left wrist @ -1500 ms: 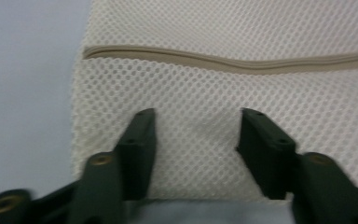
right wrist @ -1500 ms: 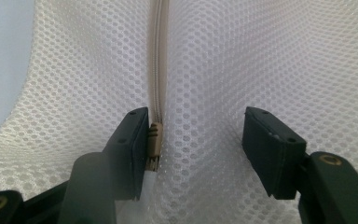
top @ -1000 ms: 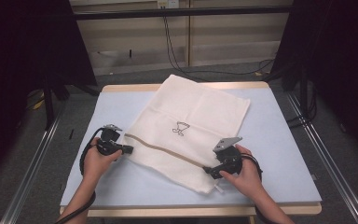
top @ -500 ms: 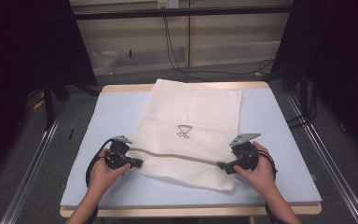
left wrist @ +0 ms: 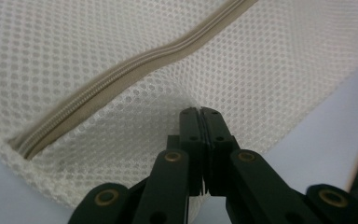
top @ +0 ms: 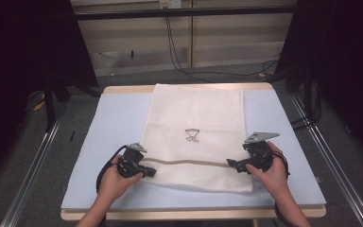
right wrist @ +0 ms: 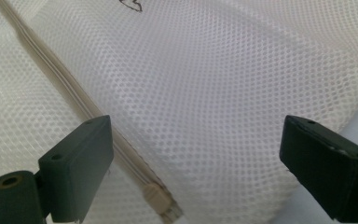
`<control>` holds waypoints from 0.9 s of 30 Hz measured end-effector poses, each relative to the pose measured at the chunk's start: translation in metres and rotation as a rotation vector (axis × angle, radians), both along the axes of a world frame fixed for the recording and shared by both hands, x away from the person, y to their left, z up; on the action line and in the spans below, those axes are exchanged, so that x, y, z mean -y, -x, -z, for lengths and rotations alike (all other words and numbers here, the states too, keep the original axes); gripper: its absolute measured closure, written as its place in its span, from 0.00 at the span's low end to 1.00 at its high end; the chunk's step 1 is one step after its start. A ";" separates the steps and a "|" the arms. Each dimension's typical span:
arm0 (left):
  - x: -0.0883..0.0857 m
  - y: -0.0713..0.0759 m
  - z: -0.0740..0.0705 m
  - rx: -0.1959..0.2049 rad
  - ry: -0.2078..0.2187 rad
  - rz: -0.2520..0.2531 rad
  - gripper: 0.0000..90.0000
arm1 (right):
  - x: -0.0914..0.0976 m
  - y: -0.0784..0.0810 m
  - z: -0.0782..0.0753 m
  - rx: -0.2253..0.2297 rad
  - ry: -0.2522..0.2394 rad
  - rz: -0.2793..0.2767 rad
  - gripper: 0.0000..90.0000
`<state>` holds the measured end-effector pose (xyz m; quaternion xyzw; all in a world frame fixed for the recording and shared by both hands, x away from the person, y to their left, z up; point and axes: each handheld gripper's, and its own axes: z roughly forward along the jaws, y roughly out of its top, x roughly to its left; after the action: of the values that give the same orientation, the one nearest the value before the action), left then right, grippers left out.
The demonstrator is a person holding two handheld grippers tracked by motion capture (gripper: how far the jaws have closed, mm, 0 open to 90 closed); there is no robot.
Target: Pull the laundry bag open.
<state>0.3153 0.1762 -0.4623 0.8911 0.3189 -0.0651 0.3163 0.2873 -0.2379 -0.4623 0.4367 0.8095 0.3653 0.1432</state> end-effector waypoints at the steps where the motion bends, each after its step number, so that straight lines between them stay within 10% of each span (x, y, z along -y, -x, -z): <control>1: 0.005 0.003 0.002 -0.014 0.024 -0.033 0.98 | 0.001 0.000 0.000 0.001 -0.006 0.006 0.10; 3: 0.008 0.003 0.001 0.011 -0.028 0.030 0.98 | 0.003 0.001 0.000 -0.006 -0.015 0.014 0.10; 6: 0.014 0.006 0.001 -0.022 0.038 0.009 0.98 | 0.006 0.001 -0.001 -0.005 -0.020 0.022 0.10; 9: 0.018 0.006 -0.001 0.003 -0.025 0.070 0.98 | 0.008 0.002 -0.001 -0.006 -0.020 0.018 0.11; 14: 0.014 0.002 -0.010 0.007 0.045 0.029 0.95 | 0.014 0.007 -0.002 -0.002 -0.031 0.019 0.16; 19: 0.012 -0.006 -0.022 0.047 0.113 0.027 0.85 | 0.026 0.015 -0.005 -0.018 -0.052 0.035 0.28; 27: 0.043 -0.012 -0.024 0.075 0.101 0.072 0.69 | 0.038 0.028 -0.005 -0.053 -0.050 0.014 0.59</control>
<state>0.3276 0.1330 -0.4384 0.8867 0.2710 -0.0592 0.3699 0.2591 -0.2763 -0.4578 0.4552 0.8006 0.3728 0.1133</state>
